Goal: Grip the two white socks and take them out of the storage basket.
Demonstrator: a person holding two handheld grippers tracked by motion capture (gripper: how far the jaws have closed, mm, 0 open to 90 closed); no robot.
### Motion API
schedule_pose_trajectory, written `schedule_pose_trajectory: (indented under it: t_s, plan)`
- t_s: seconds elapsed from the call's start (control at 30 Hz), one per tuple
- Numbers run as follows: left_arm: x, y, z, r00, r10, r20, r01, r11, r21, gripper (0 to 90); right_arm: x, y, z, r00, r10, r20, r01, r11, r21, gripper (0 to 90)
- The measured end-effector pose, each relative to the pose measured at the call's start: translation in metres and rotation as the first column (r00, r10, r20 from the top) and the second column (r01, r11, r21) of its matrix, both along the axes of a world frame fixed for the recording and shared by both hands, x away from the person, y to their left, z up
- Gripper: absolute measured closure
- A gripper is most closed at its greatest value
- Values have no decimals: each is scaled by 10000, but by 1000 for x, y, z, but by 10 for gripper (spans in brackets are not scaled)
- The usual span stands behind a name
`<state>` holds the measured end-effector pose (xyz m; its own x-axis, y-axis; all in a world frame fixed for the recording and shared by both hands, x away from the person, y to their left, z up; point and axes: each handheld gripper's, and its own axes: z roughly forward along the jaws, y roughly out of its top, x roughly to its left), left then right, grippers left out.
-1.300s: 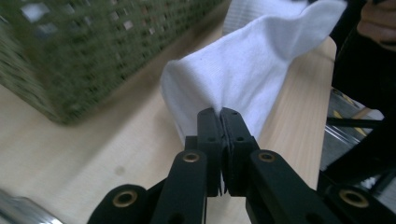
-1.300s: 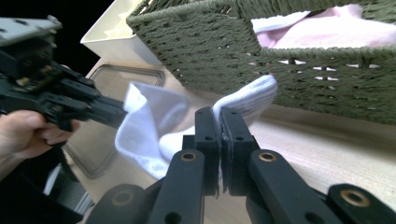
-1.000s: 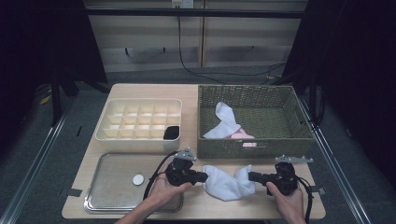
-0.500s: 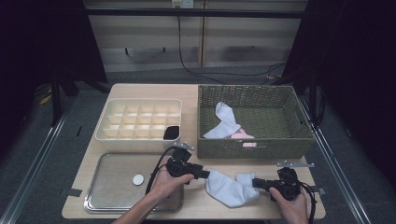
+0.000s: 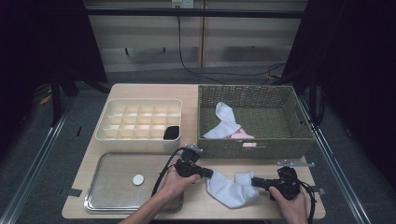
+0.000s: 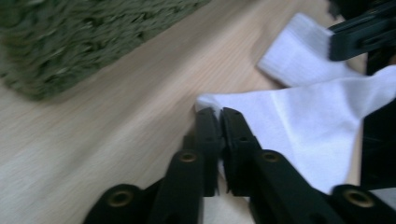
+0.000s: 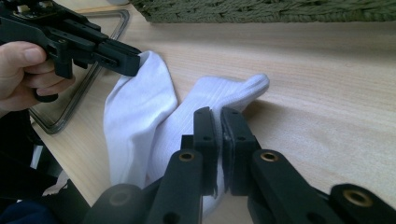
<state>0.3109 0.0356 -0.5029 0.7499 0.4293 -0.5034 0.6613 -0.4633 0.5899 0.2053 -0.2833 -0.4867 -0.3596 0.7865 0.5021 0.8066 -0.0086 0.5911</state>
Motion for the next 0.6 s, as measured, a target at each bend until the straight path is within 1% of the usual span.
schedule_pose_trajectory:
  t_s: [0.03, 0.1, 0.13, 0.17, 0.2, 0.23, 0.3, 0.37, 0.4, 0.43, 0.47, 0.53, 0.57, 0.6]
  plan:
    - [-1, 0, 1, 10000, -23, 11, 23, 10000, -93, 874, 0, 0, 0, 10000, -12, 5, 12, 10000, 11, 856]
    - [-2, 2, 8, 9997, -94, 245, 102, 9995, -309, 876, 0, 0, 1, 10000, -29, 21, 29, 10000, 8, 856]
    - [-2, 5, 15, 9988, -140, 463, 165, 9985, -521, 876, 1, -1, 1, 9999, -69, 81, 68, 10000, 19, 856]
    - [-2, 7, 21, 9984, -168, 531, 205, 9974, -686, 876, 1, -1, 2, 9998, -171, 119, 170, 9998, 63, 857]
    - [-2, 9, 28, 9975, -147, 690, 211, 9954, -933, 876, 1, -1, 3, 9996, -222, 179, 221, 9997, 35, 857]
    - [-2, 11, 34, 9961, -128, 871, 225, 9936, -1106, 876, 0, -2, 5, 9991, -322, 271, 320, 9994, 105, 857]
    - [-3, 16, 53, 9916, -195, 1280, 395, 9870, -1559, 875, 0, -4, 7, 9979, -481, 440, 476, 9988, 121, 857]
    - [-4, 19, 66, 9863, -241, 1631, 555, 9801, -1906, 875, 0, -6, 8, 9965, -610, 565, 601, 9980, 177, 856]
    - [-5, 20, 75, 9833, -278, 1799, 670, 9742, -2156, 875, 0, -7, 8, 9962, -639, 599, 629, 9979, 179, 852]
    - [-6, 21, 77, 9814, -350, 1888, 772, 9723, -2207, 875, 0, -8, 8, 9958, -743, 526, 732, 9971, 224, 830]
    - [-9, 21, 82, 9780, -468, 2032, 929, 9703, -2234, 875, 0, -9, 7, 9960, -772, 442, 764, 9969, 208, 815]
    - [-12, 20, 84, 9756, -674, 2088, 1147, 9679, -2235, 875, -1, -10, 4, 9962, -844, 198, 843, 9964, 90, 721]
    - [-13, 19, 83, 9751, -828, 2057, 1289, 9665, -2218, 874, -2, -10, 4, 9947, -1025, 96, 1025, 9947, 68, 680]
    - [-16, 16, 82, 9730, -971, 2094, 1423, 9668, -2125, 874, -3, -11, 5, 9942, -1067, 95, 1067, 9943, 48, 680]
